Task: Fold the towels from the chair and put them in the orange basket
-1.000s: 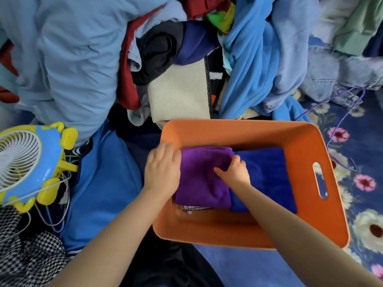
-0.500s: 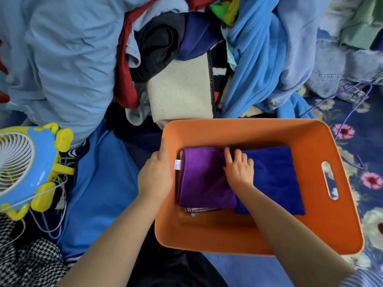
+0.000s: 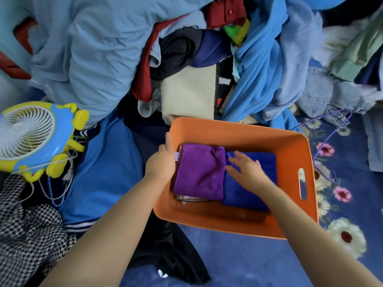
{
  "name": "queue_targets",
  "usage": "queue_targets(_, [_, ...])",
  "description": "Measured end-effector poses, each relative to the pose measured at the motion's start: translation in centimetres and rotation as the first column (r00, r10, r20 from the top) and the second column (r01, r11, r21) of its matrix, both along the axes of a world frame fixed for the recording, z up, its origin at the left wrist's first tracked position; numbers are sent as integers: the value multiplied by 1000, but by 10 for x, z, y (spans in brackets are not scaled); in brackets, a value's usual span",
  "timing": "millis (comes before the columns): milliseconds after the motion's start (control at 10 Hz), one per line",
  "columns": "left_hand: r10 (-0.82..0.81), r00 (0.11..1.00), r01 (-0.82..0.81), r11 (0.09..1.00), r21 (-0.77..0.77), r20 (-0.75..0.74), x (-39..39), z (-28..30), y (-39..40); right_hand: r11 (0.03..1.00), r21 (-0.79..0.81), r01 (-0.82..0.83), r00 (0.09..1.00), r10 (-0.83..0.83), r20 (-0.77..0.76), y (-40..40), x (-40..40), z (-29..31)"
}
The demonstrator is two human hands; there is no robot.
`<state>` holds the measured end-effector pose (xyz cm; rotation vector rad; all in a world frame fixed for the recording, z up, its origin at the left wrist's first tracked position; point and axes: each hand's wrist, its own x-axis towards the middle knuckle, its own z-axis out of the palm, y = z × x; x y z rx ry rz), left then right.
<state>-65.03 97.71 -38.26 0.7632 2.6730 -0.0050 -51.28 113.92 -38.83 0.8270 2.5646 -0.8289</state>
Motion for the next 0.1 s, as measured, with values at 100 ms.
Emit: queue_targets(100, [0, 1000, 1, 1000, 25, -24, 8, 2, -6, 999, 46, 5, 890, 16, -456, 14, 13, 87])
